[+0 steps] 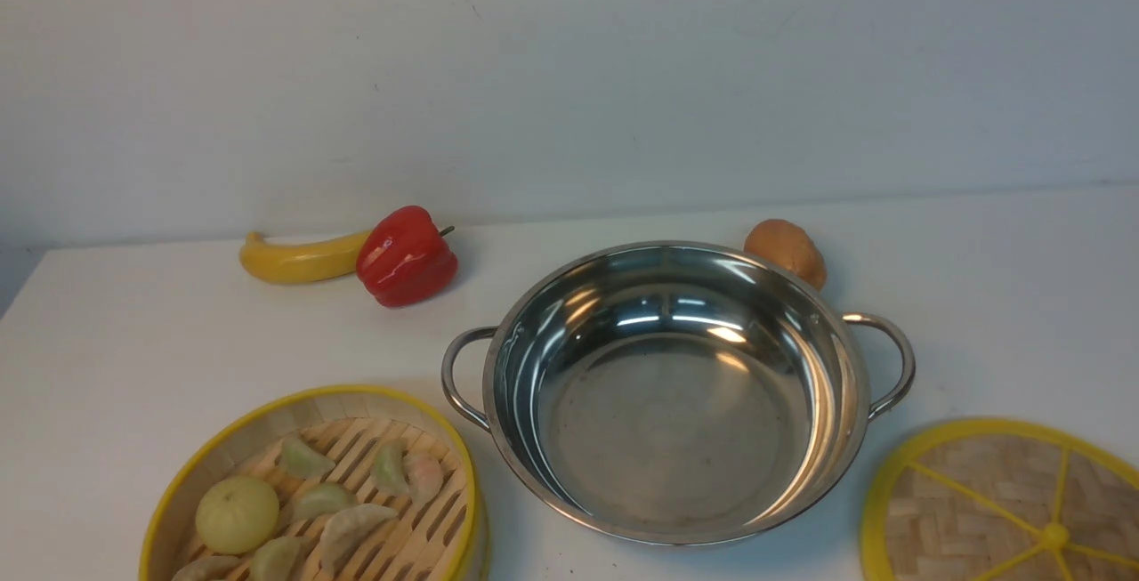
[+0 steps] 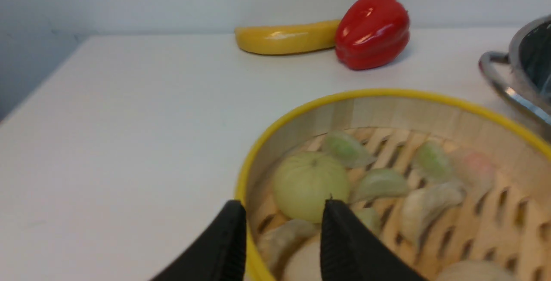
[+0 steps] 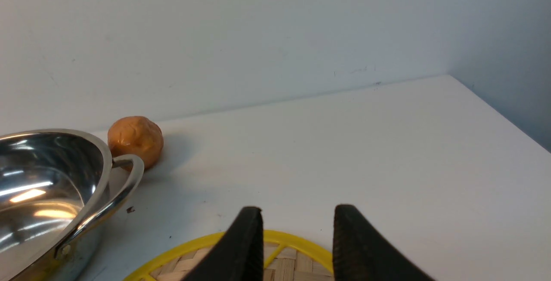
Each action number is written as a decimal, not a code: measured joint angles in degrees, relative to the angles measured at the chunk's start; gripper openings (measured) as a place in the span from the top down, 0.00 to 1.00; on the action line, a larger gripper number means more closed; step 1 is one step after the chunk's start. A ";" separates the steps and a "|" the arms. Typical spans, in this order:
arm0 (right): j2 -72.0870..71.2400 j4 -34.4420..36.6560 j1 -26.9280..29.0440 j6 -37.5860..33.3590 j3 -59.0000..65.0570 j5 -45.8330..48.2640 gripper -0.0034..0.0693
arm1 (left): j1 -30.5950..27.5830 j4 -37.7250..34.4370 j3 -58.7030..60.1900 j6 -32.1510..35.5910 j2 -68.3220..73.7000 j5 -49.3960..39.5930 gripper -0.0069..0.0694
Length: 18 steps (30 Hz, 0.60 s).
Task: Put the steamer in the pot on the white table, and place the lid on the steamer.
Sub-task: 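Grasp the rim of the steamer basket holding the buns with the left gripper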
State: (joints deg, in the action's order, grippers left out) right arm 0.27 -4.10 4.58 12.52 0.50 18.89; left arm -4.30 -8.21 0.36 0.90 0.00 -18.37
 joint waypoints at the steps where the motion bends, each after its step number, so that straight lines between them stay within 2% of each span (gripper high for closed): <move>1: 0.00 0.36 0.00 0.00 0.00 -0.07 0.62 | 0.00 -3.23 0.00 -1.76 0.00 0.00 0.59; 3: 0.00 1.60 0.00 0.13 0.00 -0.43 0.62 | 0.00 -7.83 0.00 -3.53 0.00 0.00 0.59; 4: 0.00 5.29 0.00 1.26 0.00 -1.68 0.62 | 0.00 -14.14 0.00 -5.54 0.00 0.00 0.59; 8: 0.00 14.97 0.00 4.37 0.00 -3.78 0.62 | 0.00 -22.43 0.00 -6.68 0.00 0.07 0.59; 10: 0.00 17.61 0.00 4.89 0.00 -4.20 0.62 | 0.00 -23.37 0.00 -6.74 0.00 0.07 0.59; 13: -0.23 26.66 0.00 6.61 0.00 -6.69 0.62 | 0.00 -25.45 0.00 -6.87 0.00 0.07 0.59; 18: -0.27 32.91 0.00 7.54 0.00 -8.41 0.62 | 0.00 -25.82 0.00 -7.01 0.00 1.17 0.59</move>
State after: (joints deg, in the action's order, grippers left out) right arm 0.00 28.81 4.58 20.06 0.50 10.49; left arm -4.30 -34.03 0.36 -6.11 0.00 -17.19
